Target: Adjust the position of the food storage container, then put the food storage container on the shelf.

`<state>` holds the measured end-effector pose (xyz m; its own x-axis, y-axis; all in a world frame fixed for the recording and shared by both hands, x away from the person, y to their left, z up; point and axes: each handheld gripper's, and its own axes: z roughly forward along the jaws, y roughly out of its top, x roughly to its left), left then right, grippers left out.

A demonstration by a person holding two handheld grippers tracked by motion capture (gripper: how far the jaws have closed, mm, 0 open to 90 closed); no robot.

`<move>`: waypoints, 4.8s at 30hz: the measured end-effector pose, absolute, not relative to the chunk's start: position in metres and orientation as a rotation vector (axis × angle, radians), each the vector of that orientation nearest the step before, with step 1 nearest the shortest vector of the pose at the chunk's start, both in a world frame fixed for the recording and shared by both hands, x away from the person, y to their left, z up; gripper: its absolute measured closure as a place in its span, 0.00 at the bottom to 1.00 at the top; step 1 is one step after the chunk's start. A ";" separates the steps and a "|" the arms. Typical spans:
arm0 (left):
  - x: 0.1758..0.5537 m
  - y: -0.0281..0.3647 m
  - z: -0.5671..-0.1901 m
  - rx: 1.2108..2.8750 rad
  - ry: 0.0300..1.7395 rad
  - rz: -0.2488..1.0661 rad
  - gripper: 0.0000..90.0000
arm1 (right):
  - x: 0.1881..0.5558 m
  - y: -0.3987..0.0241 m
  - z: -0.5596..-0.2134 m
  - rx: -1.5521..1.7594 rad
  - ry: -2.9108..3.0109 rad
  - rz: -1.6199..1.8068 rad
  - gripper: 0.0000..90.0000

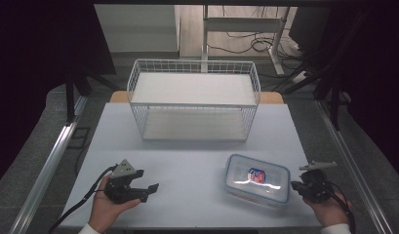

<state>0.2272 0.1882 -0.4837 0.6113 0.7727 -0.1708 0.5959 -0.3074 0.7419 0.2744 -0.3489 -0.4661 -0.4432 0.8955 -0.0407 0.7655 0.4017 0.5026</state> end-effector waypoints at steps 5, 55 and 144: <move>0.227 0.188 -0.484 2.028 1.076 0.275 0.26 | 0.277 -0.341 -0.467 1.412 2.379 0.555 0.99; 0.227 0.191 -0.483 2.032 1.100 0.320 0.26 | 0.323 -0.170 -0.480 0.942 2.642 0.710 0.99; 0.298 0.179 -0.526 1.711 1.196 -0.427 0.26 | 0.315 -0.210 -0.479 1.319 2.557 1.406 0.17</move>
